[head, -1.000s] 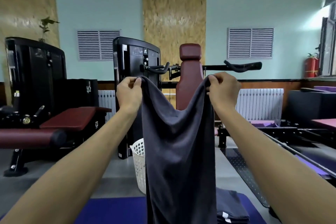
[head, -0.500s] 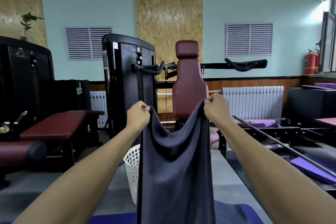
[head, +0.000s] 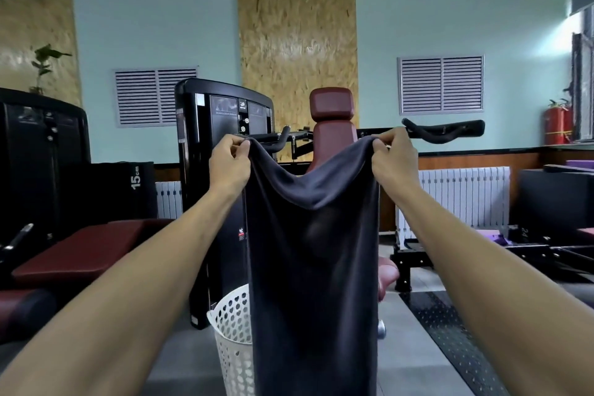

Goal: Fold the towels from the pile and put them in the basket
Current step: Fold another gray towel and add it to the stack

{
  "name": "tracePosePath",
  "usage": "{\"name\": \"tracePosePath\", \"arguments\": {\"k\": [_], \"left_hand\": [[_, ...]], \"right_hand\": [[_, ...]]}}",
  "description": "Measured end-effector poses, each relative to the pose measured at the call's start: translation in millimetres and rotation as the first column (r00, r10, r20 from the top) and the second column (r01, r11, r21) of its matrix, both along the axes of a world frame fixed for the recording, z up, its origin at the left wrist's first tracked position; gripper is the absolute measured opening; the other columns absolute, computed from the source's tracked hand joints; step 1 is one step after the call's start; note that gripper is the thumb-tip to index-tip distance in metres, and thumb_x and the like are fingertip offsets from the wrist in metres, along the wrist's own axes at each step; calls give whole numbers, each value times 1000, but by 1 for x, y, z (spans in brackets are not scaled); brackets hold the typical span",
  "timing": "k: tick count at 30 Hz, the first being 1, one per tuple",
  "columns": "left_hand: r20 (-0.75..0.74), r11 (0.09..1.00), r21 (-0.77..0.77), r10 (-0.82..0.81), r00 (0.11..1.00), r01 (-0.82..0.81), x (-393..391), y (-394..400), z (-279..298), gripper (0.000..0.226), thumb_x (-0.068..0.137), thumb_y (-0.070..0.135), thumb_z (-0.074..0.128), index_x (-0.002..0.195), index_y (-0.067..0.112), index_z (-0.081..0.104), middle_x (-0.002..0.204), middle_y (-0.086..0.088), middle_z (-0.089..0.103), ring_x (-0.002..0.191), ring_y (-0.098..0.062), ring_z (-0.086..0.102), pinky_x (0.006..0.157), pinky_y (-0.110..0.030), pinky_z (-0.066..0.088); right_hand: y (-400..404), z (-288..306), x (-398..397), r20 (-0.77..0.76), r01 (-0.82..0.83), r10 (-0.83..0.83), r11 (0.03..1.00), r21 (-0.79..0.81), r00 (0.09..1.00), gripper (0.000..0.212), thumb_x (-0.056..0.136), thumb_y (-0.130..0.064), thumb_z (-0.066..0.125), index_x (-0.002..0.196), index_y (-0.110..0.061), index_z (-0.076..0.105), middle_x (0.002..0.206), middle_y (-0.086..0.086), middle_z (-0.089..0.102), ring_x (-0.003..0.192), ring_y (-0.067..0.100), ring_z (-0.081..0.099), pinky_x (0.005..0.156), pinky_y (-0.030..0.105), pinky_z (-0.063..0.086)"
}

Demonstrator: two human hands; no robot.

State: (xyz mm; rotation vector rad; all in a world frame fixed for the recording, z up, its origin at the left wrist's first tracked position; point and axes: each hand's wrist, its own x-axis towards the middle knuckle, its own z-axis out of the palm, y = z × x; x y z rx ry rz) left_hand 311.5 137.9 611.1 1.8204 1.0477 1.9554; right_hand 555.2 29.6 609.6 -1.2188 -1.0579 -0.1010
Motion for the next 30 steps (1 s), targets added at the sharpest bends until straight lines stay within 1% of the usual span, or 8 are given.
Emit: {"name": "tracePosePath", "arguments": {"k": [3,8,12,15,17,19,23,30], "left_hand": [[-35,1000,2,25,999,-25,-4,-14,-4,12,102,22,51,95,16,59,82,8,56,72,-2,50,61,-9,38],[-120,997,-70,37,992,-46,-11,-52,-33,14,102,23,50,97,14,60,87,4,59,74,-2,52,63,-14,40],[-178,981,-192,-3,984,-31,-30,-83,-87,17,100,25,54,92,14,64,87,-3,67,81,-20,66,76,-34,56],[-257,974,-222,-20,966,-39,-44,-118,-125,18,96,26,61,82,17,68,78,5,67,74,-10,62,69,-23,48],[-180,947,-311,-138,974,76,-55,-138,-145,19,92,25,67,74,20,71,71,4,67,68,-9,60,71,-30,51],[-92,895,-402,-251,964,195,-65,-158,-160,19,91,22,69,73,18,72,72,-2,67,72,-18,61,74,-40,56],[-30,853,-417,-358,933,314,-72,-200,-172,18,94,17,66,76,14,70,73,-7,62,67,-18,57,54,-24,48],[1,767,-564,-370,929,306,-70,-237,-245,19,95,16,63,77,14,68,48,15,56,45,2,48,42,-15,39]], "right_hand": [[-8,-4,-1,3,-4,4,1000,-17,1000,6,101,-13,44,100,-14,50,99,2,55,75,4,49,53,13,34],[-38,-29,-11,81,13,-2,991,-133,997,5,100,-12,46,99,-12,52,96,2,55,84,15,53,63,23,39],[-70,-64,-17,131,7,43,932,-363,990,20,97,-9,51,79,-17,53,89,4,60,91,26,65,84,40,55],[-106,-97,-26,94,-62,116,891,-449,989,20,97,-9,54,78,-15,59,89,9,67,76,22,71,67,29,60],[-132,-116,-36,65,-128,182,866,-483,981,21,97,-8,56,78,-12,63,84,15,71,64,19,73,56,22,58],[-158,-131,-44,32,-185,233,840,-509,972,18,97,-9,58,81,-10,65,77,18,72,62,22,73,59,27,60],[-196,-152,-52,15,-204,254,810,-549,967,15,96,-15,63,85,-8,70,65,15,72,64,29,73,64,36,62],[-228,-224,-66,87,-144,267,736,-662,960,23,92,-22,68,69,-19,64,59,5,66,52,15,61,53,24,47]]}}
